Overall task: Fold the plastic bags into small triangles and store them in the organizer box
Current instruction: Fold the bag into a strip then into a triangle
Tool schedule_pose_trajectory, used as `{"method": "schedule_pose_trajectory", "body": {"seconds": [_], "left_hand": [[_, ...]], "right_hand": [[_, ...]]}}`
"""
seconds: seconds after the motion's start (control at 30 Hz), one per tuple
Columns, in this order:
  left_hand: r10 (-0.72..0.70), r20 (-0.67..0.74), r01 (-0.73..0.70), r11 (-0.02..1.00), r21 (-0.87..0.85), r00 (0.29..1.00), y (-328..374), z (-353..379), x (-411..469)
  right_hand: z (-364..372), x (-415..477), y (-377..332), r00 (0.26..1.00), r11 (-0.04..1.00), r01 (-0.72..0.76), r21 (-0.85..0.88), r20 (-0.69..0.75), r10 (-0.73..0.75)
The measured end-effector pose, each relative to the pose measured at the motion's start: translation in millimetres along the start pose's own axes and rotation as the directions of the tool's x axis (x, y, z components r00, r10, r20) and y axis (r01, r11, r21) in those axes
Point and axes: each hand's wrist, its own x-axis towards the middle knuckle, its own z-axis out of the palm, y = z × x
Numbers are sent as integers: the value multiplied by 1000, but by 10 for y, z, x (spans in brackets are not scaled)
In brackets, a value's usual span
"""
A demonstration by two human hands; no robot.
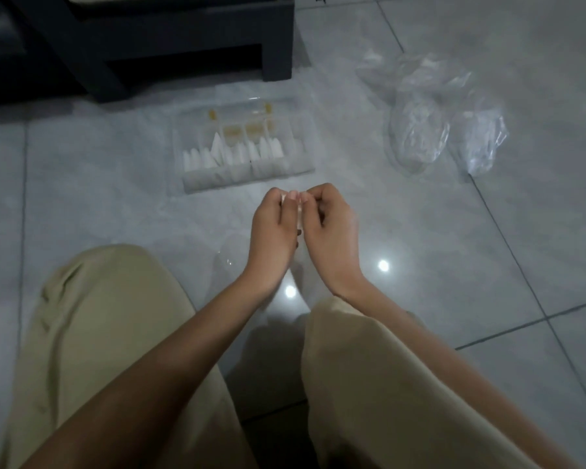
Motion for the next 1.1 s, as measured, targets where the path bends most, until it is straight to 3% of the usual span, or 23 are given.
{"method": "schedule_pose_trajectory", "body": {"seconds": [0.2, 0.3, 0.43, 0.53, 0.63, 0.83, 0.93, 1.1], "left_hand": [[196, -100, -187, 978, 94, 975, 62, -37, 250], [235, -123, -220, 967, 125, 964, 66, -128, 425], [198, -74, -191, 978, 81, 977, -22, -310, 699], [219, -69, -205, 964, 171, 973, -152, -452, 840], [288, -84, -246, 910, 335, 954, -241, -530, 921], [401, 36, -361, 777, 515, 915, -311, -560, 953], [409, 74, -382, 751, 539, 909, -335, -553, 948], [405, 74, -374, 743, 555, 912, -348, -541, 937]], "right_hand": [[151, 226, -119, 984, 943, -176, 283, 15, 180], [176, 349, -154, 942, 848, -334, 411, 176, 286], [184, 612, -118, 842, 755, -527, 391, 365, 398], [142, 984, -57, 899, 875, -422, 239, 236, 369], [75, 1355, -71, 975, 978, -208, 2, 76, 207], [244, 1555, -54, 991, 945, 9, -326, 131, 36], [309, 1593, 21, 991, 941, 5, -339, 130, 42], [250, 1603, 110, 999, 980, -36, -196, -14, 35]]}}
